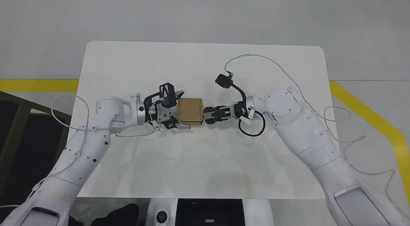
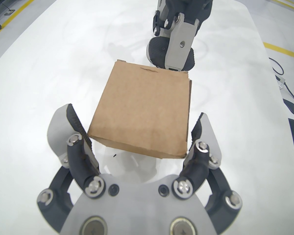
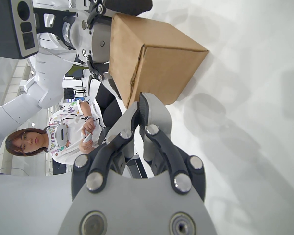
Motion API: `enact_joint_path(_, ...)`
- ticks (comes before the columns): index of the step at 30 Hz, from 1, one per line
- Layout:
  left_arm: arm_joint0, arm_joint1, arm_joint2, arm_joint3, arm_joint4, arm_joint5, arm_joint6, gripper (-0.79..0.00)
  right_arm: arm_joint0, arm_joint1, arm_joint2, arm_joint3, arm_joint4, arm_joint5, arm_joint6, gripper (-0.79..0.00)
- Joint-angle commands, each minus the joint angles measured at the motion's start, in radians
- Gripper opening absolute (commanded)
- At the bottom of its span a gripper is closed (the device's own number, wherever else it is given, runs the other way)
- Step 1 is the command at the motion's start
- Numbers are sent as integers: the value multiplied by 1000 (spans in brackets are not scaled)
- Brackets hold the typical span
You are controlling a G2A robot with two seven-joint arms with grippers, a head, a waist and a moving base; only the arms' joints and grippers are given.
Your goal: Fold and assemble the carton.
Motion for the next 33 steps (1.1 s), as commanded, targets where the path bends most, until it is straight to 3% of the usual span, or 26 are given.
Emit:
enact_joint_path(1,0,0,0,0,0,-1,-1,0,10,-5,-12,12,3,-4,-3,-785)
enact_joint_path(18,2,-1,-3,0,1,1,0,0,53,-30,-60,73,45,-42,-9,-785)
enact_joint_path(30,3,1,-21,0,-43,-18,8,0,41,-17,-14,62,76,-83,7,-785)
enact_joint_path(33,7,9,-25,-14,-104,-18,-1,0,22,-3,24,42,77,-113,8,-711)
